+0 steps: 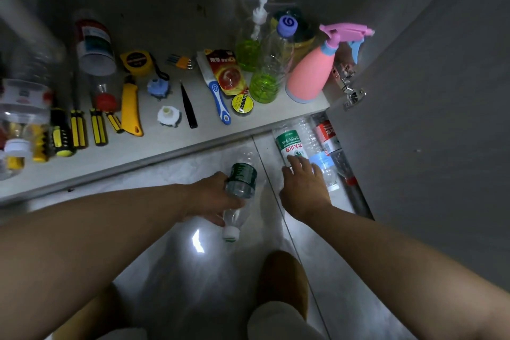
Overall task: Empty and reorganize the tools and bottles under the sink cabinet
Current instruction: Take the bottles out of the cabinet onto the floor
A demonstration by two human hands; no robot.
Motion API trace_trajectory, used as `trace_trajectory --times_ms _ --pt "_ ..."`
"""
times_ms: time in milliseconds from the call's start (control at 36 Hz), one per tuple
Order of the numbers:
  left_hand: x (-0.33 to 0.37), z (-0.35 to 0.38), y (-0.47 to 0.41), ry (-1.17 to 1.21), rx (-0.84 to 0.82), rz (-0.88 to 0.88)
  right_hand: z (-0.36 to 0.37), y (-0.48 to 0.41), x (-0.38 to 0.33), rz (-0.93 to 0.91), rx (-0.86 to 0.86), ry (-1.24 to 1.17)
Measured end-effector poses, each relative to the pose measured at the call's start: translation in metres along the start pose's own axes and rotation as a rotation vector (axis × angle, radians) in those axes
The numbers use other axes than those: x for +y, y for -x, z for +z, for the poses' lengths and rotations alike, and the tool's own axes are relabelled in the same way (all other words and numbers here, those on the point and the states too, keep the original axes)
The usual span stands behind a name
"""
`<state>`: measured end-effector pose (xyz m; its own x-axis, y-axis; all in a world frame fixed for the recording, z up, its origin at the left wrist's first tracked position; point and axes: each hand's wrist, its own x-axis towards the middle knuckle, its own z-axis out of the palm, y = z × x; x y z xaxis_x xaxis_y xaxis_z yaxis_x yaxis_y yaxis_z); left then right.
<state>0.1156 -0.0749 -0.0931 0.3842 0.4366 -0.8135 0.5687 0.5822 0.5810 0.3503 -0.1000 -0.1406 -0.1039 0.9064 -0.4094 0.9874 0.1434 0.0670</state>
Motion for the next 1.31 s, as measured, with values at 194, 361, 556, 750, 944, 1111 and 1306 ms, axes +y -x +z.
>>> trace_trajectory --times_ms 194,361,556,750,944,1111,1306 --pt "0.008 0.01 -0.001 0.029 0.029 0.058 -0.011 0.003 -0.053 0.27 -0.272 -1.284" --pt "0.0 0.006 0.0 -0.102 -0.027 0.134 0.0 -0.005 -0.068 0.253 -0.123 -1.175" --pt "-0.011 -0.005 -0.007 -0.343 0.143 0.088 0.009 -0.009 -0.033 0.023 0.014 -0.138" --pt "-0.022 -0.016 -0.012 -0.394 0.152 0.088 0.01 -0.009 -0.019 0.026 -0.107 0.082" --pt "-0.023 -0.022 -0.011 -0.462 0.174 0.131 0.004 -0.011 -0.017 -0.01 -0.074 0.219" --pt "-0.024 -0.039 0.004 -0.609 0.223 0.219 -0.024 -0.013 -0.017 -0.096 -0.065 0.218" --pt "-0.025 -0.082 0.043 -0.815 0.461 0.384 -0.084 -0.025 -0.052 -0.394 -0.241 -0.067"
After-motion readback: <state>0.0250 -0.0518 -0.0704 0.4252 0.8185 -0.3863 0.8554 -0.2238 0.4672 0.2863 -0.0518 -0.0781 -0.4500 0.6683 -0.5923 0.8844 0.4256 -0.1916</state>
